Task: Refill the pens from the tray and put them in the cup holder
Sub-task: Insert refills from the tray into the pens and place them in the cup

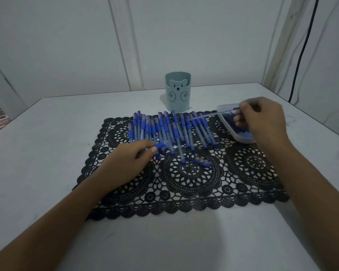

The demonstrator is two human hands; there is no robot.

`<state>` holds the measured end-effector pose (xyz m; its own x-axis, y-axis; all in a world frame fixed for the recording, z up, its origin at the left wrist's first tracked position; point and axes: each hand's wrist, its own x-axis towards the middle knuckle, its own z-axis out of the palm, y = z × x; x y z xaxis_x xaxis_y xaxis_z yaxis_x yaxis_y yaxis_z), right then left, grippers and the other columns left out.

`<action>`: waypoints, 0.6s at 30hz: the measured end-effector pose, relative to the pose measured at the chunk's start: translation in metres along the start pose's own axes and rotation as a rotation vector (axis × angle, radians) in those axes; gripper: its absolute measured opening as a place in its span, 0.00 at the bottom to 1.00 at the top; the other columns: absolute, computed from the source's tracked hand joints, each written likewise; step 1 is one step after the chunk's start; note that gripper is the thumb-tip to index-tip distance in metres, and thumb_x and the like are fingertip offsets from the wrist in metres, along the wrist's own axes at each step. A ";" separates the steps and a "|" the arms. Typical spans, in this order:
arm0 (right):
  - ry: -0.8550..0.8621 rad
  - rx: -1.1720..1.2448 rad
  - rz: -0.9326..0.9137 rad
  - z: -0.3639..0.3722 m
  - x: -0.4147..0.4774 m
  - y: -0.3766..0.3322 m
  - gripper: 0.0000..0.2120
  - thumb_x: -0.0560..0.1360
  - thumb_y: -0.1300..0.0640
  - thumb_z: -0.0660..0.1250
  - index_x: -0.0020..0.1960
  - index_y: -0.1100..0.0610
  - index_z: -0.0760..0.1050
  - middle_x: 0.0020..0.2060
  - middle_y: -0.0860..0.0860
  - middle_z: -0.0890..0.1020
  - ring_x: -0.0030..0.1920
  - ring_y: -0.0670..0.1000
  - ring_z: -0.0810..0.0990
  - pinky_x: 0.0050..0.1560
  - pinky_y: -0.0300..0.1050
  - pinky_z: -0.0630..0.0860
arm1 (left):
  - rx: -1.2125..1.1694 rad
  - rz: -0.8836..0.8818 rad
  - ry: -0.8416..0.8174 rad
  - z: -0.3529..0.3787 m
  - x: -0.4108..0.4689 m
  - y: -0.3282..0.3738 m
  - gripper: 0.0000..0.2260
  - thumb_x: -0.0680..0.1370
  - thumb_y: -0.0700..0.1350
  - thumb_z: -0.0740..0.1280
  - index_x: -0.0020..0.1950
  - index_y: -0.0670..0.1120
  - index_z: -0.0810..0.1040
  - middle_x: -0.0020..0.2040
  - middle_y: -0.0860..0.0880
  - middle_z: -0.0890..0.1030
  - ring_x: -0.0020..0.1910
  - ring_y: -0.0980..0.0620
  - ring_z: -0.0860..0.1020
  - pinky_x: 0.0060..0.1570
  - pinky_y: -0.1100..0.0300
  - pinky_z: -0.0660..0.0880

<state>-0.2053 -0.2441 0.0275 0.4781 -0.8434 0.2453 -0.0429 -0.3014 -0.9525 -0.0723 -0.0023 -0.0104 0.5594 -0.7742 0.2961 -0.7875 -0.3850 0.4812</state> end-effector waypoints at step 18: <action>-0.227 -0.899 -0.404 0.013 -0.006 0.025 0.05 0.75 0.62 0.62 0.48 0.62 0.74 0.44 0.57 0.77 0.46 0.56 0.75 0.45 0.47 0.71 | 0.020 0.036 -0.001 0.004 -0.003 0.001 0.10 0.78 0.50 0.59 0.54 0.51 0.78 0.28 0.53 0.75 0.26 0.57 0.72 0.27 0.68 0.67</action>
<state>-0.1980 -0.2406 0.0001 0.7545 -0.5274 0.3905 -0.4411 -0.8482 -0.2933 -0.0755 -0.0026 -0.0139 0.5301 -0.7882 0.3126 -0.8125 -0.3667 0.4533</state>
